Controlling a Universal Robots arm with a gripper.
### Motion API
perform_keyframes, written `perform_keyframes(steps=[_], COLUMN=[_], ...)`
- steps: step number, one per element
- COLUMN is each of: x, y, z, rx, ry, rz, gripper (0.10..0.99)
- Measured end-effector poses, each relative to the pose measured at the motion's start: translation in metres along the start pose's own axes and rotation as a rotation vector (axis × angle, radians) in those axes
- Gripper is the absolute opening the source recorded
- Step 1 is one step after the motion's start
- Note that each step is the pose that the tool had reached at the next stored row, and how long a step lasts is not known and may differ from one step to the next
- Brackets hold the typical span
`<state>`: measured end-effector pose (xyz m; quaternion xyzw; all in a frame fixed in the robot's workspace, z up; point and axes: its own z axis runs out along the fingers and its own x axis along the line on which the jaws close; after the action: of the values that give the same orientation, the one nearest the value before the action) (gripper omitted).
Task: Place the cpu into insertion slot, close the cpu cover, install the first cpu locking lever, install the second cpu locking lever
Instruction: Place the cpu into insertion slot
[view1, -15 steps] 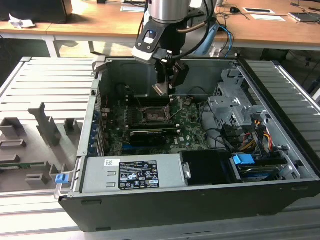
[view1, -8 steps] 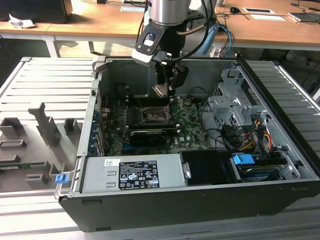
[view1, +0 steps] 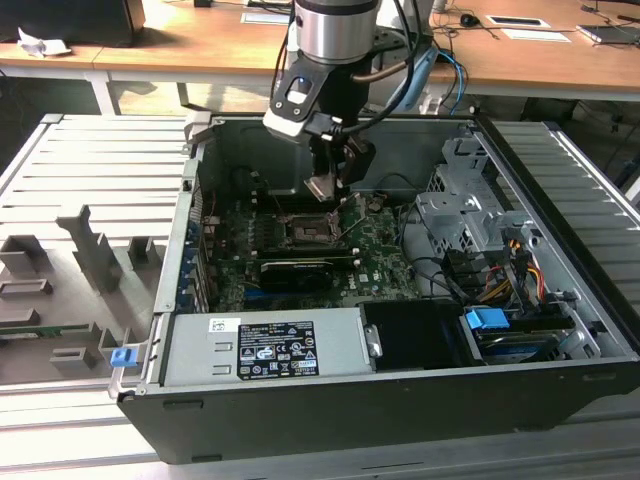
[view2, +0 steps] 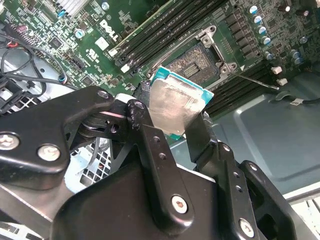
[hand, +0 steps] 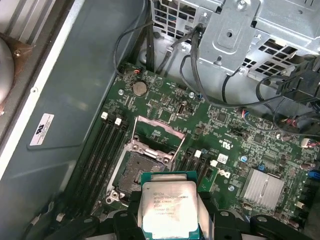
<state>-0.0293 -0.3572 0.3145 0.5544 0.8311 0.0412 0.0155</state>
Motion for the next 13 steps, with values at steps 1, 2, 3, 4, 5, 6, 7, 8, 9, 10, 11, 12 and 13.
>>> perform_keyframes(steps=[1, 2, 3, 4, 5, 6, 7, 8, 9, 10, 11, 12, 13], x=[0.0000, 0.0000, 0.0000, 0.0000, 0.0000, 0.0000, 0.0000, 0.0000, -0.0001, -0.0001, 0.0001, 0.0009, 0.0014], y=[0.0000, 0.0000, -0.0001, -0.0001, -0.0001, -0.0001, -0.0002, -0.0002, -0.0002, -0.0003, -0.0004, -0.0001, -0.0001], z=[0.0002, 0.0004, 0.0006, 0.0008, 0.0010, 0.0012, 0.0016, 0.0020, 0.0025, 0.0032, 0.0041, 0.0049, 0.0063], rx=[0.000, -0.001, -0.001, -0.002, -0.002, -0.002, -0.003, -0.003, -0.004, -0.004, -0.005, -0.005, -0.006], ry=[-0.0012, -0.0025, -0.0044, -0.0058, -0.0073, -0.0088, -0.0111, -0.0134, -0.0156, -0.0175, -0.0197, -0.0202, -0.0190], rz=[0.014, 0.031, 0.053, 0.070, 0.088, 0.104, 0.130, 0.157, 0.181, 0.204, 0.229, 0.233, 0.238], gripper=[0.529, 0.529, 0.529, 0.529, 0.529, 0.529, 0.529, 0.529, 0.529, 0.529, 0.529, 0.529, 0.529])
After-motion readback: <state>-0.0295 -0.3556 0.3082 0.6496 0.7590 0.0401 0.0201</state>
